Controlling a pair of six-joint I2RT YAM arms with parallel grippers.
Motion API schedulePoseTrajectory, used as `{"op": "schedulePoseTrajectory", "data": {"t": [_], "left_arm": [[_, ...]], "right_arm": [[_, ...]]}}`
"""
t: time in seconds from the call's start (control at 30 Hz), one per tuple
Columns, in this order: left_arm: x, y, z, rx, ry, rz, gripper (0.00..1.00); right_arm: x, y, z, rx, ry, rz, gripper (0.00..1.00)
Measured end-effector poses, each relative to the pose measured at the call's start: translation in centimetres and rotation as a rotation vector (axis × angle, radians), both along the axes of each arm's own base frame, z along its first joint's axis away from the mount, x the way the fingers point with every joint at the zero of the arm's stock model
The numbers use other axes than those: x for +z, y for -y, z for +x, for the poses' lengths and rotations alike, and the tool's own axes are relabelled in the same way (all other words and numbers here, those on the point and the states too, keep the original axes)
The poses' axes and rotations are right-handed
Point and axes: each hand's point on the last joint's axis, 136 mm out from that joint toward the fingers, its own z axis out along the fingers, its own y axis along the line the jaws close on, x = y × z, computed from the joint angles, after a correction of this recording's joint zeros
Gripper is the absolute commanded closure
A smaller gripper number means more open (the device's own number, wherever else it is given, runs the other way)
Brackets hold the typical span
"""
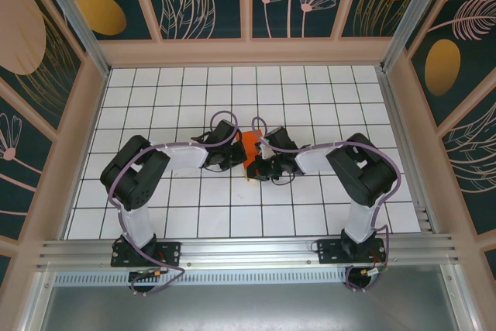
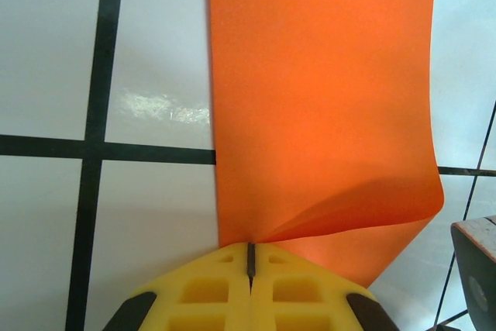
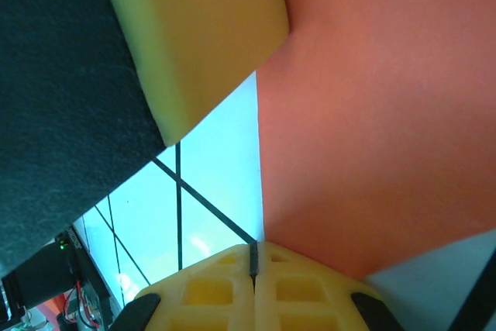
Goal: Fold a paper plane with a square sheet of paper (pick it up from the middle)
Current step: Third fold the triangle at the center of the table.
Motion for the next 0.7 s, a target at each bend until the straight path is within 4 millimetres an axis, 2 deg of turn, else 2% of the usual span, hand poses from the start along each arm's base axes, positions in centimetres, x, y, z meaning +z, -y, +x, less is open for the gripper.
{"op": "schedulePoseTrajectory", "data": {"t": [0.13,0.3,0.47,0.7], "left_arm": [[0.0,0.0,0.0,0.000,0.000,0.000,1.00],[0.1,0.0,0.0,0.000,-0.002,0.002,1.00],[0.1,0.0,0.1,-0.003,0.001,0.008,1.00],[0.2,0.0,0.2,-0.025,0.010,0.026,1.00]], "right_arm": [[1.0,0.6,0.6,-0.024,0.018,-0.002,0.95],[3.1,2.5,3.6,-0.116,0.075,0.018,0.95],[2.3,4.0,6.0,-0.182,0.062,-0.007,0.95],[1.9,3.5,7.4,-0.189,0.058,-0.013,0.95]]}}
